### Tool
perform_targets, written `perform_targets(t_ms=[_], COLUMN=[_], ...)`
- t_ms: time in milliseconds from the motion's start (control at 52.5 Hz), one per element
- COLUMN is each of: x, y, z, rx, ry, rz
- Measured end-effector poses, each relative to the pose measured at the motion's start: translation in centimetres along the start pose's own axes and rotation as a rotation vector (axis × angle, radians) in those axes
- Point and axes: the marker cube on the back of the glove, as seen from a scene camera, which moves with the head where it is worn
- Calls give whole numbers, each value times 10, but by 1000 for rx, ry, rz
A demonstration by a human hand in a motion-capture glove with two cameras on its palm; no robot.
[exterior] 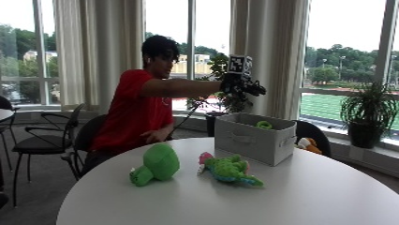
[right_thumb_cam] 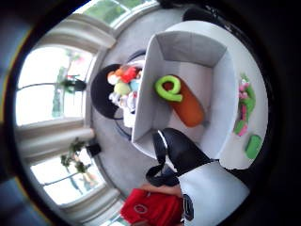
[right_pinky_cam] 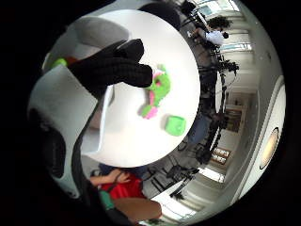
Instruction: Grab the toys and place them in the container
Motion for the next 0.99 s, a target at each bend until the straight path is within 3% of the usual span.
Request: perform_targets(t_ms=[229, 534, 743, 991], x=[105, 281, 349, 381], y=[28, 92, 132, 160], z=[16, 87, 142, 192], rx=[11, -58, -121, -274], ry=[27, 59, 30, -11], rz=[110, 349, 437, 499])
